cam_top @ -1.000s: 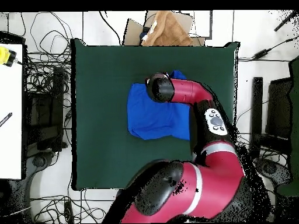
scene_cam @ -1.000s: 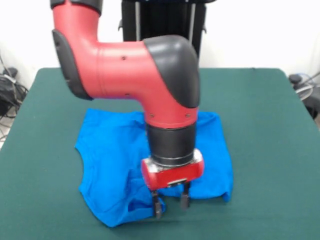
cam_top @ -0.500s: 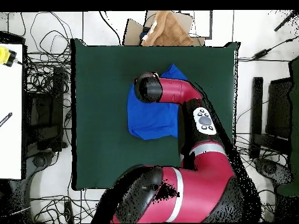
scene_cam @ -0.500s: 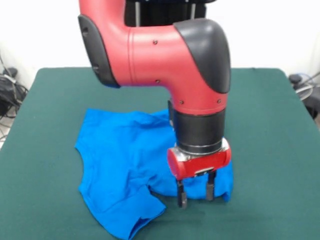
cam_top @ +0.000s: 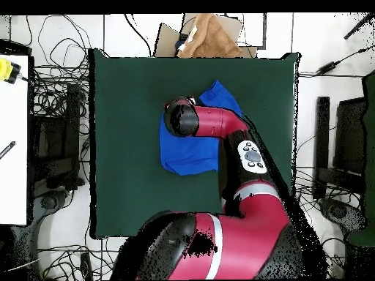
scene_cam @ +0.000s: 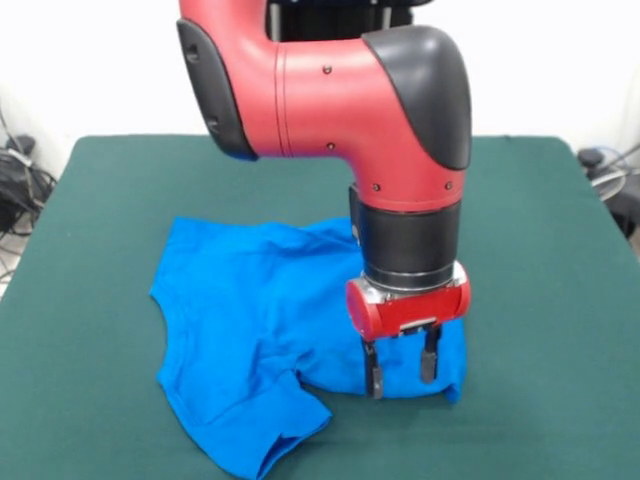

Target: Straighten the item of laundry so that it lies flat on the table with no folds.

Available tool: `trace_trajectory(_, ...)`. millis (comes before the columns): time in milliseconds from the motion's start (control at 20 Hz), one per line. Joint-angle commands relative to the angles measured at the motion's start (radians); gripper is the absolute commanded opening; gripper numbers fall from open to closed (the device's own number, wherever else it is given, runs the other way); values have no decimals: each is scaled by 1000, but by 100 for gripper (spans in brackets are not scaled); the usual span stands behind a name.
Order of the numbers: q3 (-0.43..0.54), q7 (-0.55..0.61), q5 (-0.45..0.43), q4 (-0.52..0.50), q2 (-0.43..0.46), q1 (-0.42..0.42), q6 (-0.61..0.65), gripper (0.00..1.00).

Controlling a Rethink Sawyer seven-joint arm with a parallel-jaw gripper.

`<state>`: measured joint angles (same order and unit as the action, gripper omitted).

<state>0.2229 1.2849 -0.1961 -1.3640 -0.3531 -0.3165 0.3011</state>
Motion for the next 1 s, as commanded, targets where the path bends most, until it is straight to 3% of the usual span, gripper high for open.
trace_trajectory(50, -58, 326, 49, -158, 4, 21, -122, 100)
trace_trajectory(500, -27, 258, 46, -256, -25, -57, -141, 100)
trace_trajectory(800, -94, 235, 41, -341, -119, -79, -52, 100)
trace_trajectory(1000, -67, 179, 24, -366, -129, -138, -29, 100)
